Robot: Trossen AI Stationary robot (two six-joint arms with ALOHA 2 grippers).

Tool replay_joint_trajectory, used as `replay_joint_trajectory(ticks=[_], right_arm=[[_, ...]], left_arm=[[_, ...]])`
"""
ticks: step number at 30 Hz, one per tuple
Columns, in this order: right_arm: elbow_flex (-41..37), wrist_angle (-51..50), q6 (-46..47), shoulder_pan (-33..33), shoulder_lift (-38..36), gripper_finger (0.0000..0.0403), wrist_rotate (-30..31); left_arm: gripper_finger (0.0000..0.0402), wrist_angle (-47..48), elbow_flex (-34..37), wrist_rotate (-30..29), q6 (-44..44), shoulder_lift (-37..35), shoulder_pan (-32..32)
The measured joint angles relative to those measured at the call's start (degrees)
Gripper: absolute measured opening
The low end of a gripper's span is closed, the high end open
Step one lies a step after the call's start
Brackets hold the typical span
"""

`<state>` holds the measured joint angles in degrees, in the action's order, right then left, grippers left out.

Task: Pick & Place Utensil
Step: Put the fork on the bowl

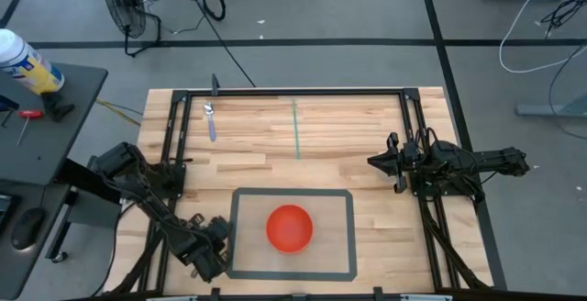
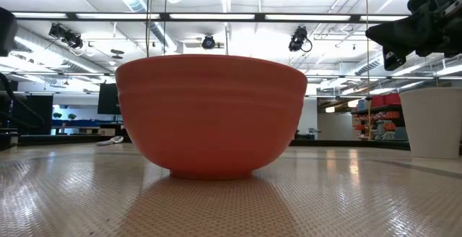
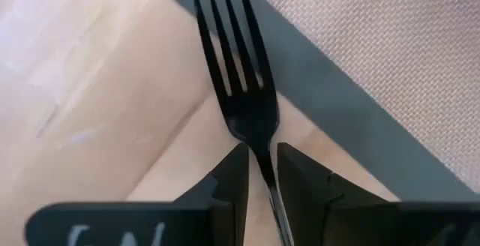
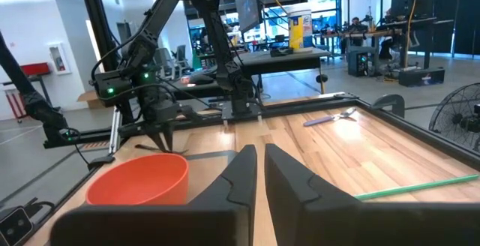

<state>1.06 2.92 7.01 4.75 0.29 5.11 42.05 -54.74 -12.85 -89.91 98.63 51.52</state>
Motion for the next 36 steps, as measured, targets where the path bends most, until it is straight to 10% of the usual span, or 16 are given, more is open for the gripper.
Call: replay_joint_trajectory(ticks=[23, 36], right_arm=[[0.00, 0.00, 0.00, 0.00, -0.01, 0.0035, -0.01], [0.00, 0.00, 0.00, 0.02, 0.00, 0.0035, 0.00]], left_arm=[[0.0132, -0.47, 0.00, 6.18, -8.36, 0.00, 6.01], [0.0059, -0.64, -0.39, 1.94, -13.07, 1.54, 8.88]])
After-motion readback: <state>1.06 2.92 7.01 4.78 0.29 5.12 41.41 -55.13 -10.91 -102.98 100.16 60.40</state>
